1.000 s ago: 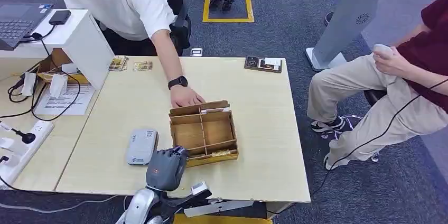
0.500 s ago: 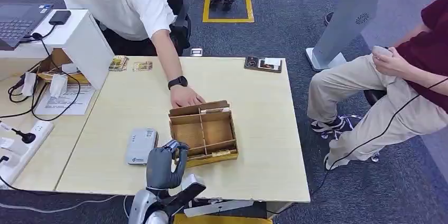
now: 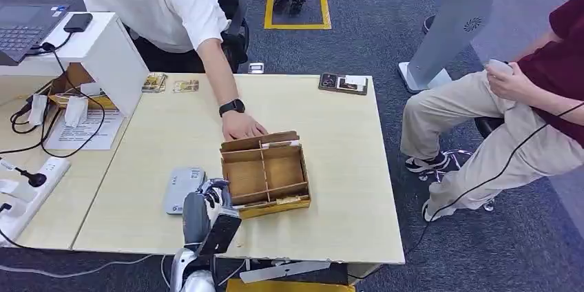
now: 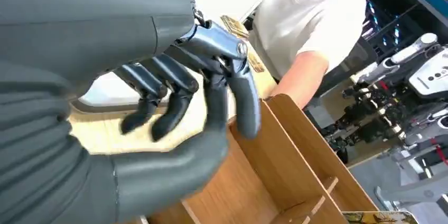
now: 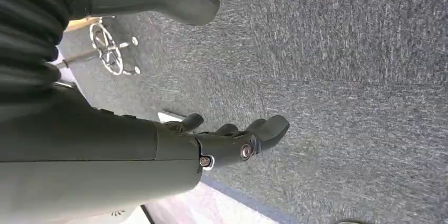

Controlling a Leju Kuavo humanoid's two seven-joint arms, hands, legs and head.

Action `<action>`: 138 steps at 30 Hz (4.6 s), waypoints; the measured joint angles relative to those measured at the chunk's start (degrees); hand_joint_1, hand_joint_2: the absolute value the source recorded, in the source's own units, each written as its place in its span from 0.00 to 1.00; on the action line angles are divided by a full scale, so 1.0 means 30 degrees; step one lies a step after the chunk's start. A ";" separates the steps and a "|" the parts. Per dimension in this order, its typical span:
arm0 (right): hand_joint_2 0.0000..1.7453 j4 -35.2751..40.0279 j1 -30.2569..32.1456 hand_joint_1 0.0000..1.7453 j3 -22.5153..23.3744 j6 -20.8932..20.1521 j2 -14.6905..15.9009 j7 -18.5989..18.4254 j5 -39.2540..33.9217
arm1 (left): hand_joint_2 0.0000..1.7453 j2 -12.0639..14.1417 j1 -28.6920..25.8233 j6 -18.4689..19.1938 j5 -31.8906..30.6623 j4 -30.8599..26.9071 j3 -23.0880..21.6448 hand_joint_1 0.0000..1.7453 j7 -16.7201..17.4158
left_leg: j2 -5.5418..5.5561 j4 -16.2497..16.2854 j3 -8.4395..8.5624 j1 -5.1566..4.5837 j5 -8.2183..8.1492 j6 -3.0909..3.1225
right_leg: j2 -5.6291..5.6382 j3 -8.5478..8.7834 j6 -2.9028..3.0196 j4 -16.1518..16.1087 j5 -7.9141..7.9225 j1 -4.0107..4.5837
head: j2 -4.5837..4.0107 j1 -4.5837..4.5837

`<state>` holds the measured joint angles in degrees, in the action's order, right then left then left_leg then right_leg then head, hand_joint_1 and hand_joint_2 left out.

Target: Pass the card to the sensor for recognition and then transmit it.

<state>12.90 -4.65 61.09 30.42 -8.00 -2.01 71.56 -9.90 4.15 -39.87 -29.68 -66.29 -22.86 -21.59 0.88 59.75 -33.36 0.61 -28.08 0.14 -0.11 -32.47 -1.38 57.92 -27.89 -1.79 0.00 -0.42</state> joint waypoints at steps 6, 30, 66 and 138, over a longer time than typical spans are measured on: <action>1.00 -0.0007 -0.0001 0.00 0.0000 -0.0007 0.0000 0.0000 0.0095 | 1.00 0.0000 -0.0009 -0.0044 -0.0109 0.0000 -0.0007 0.00 -0.0656 | 0.0000 0.0000 0.0001 0.0002 0.0000 0.0000 | 0.0000 0.0000 0.0000 0.0000 0.0000 0.0002 | 0.0000 -0.0007; 1.00 -0.0007 0.0009 0.00 0.0000 -0.0022 0.0000 0.0022 0.0146 | 1.00 -0.0152 -0.0712 -0.0080 0.0386 -0.0852 0.0525 0.00 -0.5435 | 0.0003 -0.0001 -0.0004 0.0001 -0.0001 0.0000 | -0.0005 0.0000 0.0000 0.0001 -0.0001 0.0001 | 0.0000 0.0000; 1.00 -0.0007 0.0014 0.00 0.0000 -0.0138 0.0000 0.0277 0.0124 | 1.00 0.2353 -0.1215 0.1035 0.0918 -0.2608 -0.1603 0.00 -0.4692 | -0.0003 -0.0001 0.0000 0.0001 0.0000 0.0000 | 0.0001 -0.0006 0.0000 0.0000 -0.0001 0.0001 | 0.0000 0.0000; 1.00 -0.0015 -0.0089 0.00 -0.0109 -0.0430 0.0000 0.0000 0.0379 | 1.00 -0.1595 -0.1466 0.0051 -1.7784 -0.2179 0.5617 0.00 -0.1820 | 0.0002 -0.0001 -0.0002 0.0001 0.0001 -0.0001 | -0.0005 -0.0001 0.0000 0.0001 0.0000 0.0000 | 0.0000 0.0000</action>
<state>12.85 -4.92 60.76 29.14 -8.00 -2.01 72.70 -14.69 -0.25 -39.71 -83.04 -72.83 -6.01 -27.05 0.89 59.75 -33.37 0.61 -28.08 0.13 -0.12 -32.47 -1.38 57.92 -27.89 -1.79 0.00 -0.42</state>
